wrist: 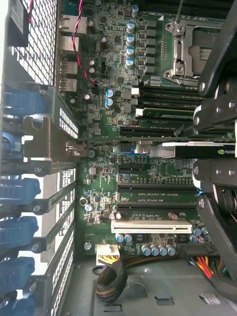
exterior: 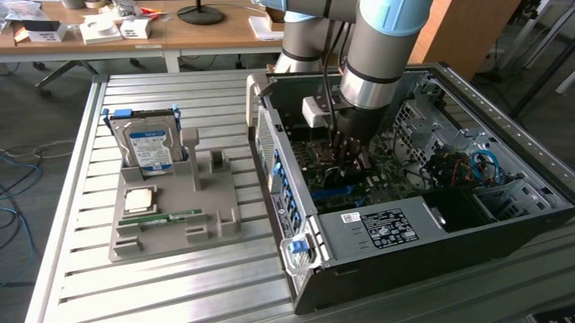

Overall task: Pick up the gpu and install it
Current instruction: 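Insert the gpu into the slot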

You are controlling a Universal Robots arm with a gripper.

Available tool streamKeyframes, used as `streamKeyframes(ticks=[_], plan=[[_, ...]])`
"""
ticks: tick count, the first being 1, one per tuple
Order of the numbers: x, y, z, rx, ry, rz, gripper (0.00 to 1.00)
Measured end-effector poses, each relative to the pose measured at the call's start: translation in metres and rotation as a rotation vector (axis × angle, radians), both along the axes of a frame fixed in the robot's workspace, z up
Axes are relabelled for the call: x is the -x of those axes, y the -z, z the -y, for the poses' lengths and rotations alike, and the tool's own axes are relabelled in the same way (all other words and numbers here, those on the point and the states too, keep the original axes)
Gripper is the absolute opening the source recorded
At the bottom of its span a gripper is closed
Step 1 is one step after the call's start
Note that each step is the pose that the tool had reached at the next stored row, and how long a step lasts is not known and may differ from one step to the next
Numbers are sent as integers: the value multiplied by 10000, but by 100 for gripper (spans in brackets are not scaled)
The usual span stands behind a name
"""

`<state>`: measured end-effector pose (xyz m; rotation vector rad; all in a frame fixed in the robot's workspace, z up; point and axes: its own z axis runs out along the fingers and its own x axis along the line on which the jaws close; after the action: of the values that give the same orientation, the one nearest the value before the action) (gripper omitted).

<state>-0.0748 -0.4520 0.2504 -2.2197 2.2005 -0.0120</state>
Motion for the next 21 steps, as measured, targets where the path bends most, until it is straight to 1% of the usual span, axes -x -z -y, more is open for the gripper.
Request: streamKeyframes(ticks=[21], plan=[[20, 0, 0, 2, 1, 10, 26]])
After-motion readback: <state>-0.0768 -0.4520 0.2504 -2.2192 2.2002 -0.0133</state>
